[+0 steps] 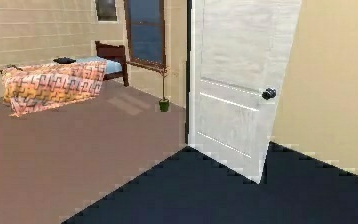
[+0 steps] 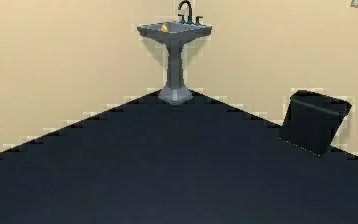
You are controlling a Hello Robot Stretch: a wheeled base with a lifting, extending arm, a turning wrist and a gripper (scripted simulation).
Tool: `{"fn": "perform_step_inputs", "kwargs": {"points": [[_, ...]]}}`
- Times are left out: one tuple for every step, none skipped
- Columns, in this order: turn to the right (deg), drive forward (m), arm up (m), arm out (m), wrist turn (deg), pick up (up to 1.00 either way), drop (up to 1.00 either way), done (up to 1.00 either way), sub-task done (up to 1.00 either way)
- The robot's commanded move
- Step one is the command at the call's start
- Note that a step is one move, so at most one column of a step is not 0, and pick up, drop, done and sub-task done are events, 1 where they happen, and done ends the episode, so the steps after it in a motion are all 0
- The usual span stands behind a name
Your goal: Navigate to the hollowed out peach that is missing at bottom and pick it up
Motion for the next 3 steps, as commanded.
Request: {"fn": "perform_step_inputs", "kwargs": {"points": [[0.0,0.40,0.00,0.00,0.0,0.00,0.00,0.00,0.00],[-42.0,0.00,0.00,0.00,0.0,0.00,0.00,0.00,0.00],[0.0,1.00,0.00,0.00,0.0,0.00,0.00,0.00,0.00]]}}
